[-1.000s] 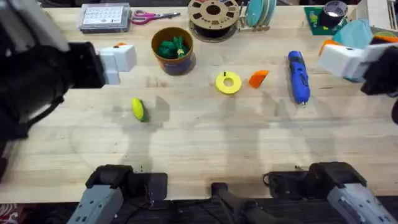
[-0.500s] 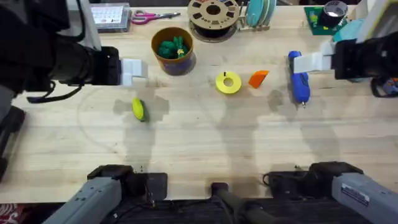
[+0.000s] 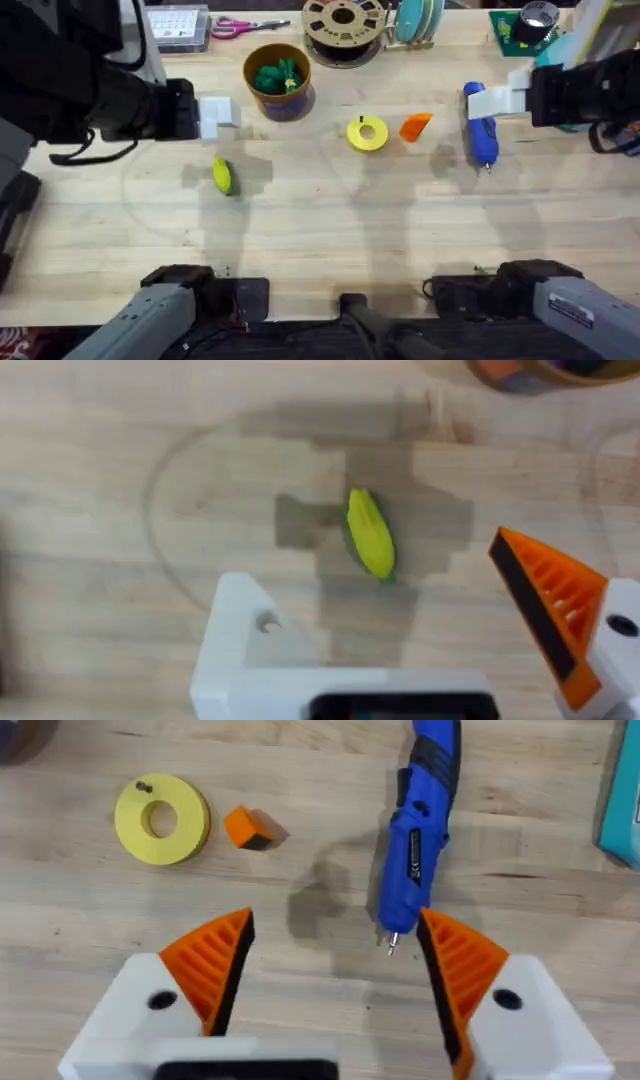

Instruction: Pick up the gripper from the table and insert it into the empty holder that is missing its gripper. Then pick up a screw, insert it into the mounting hole, and use the screwdriver to tighten it. Finally, clean up the table by picking up the vegetable and placing it into the bucket.

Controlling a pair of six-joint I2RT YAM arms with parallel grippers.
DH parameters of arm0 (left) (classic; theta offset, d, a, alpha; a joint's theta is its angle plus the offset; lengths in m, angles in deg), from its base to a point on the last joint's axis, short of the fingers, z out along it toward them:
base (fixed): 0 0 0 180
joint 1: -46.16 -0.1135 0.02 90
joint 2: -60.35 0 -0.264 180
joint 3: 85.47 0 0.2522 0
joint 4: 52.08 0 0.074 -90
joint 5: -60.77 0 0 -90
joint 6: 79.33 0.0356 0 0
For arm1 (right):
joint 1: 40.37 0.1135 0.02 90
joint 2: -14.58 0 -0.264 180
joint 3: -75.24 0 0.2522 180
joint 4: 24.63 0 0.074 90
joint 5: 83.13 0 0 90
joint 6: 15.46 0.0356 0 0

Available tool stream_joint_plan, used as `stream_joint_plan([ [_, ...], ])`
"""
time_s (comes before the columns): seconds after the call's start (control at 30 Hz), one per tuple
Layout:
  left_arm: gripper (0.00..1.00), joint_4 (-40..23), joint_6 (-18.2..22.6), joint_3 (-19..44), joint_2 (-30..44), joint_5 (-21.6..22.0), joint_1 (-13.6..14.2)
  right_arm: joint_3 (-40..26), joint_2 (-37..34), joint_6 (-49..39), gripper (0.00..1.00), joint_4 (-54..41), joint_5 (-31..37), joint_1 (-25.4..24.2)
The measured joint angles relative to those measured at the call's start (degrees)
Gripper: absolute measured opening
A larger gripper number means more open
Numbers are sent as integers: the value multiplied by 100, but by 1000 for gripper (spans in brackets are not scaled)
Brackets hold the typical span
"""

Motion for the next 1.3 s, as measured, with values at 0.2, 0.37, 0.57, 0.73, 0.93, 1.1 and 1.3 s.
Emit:
stream_joint_plan([
  [0.2, 985, -820, -1678, 4, 316, -4, 145, 0, 0, -1, 995, 0, 0, 0],
  [0.37, 985, -753, -2557, -99, 766, -4, 143, 0, 0, 0, 995, 0, 0, 0],
  [0.57, 985, -387, -2972, -418, 1424, -66, 143, 0, 0, -2, 995, 0, 0, 0],
  [0.73, 992, -246, -2989, -456, 1955, -125, 143, 0, -1, -2, 995, 0, 0, 0],
  [0.93, 994, 4, -2902, -457, 2482, -138, 143, 0, 0, -2, 995, 0, 0, 0],
  [1.1, 993, 85, -2642, -462, 2835, -160, 131, 0, 0, -2, 995, 0, 0, 0],
  [1.3, 928, 225, -2404, -470, 2892, -201, 2, 0, -2, -2, 995, 0, 0, 0],
])
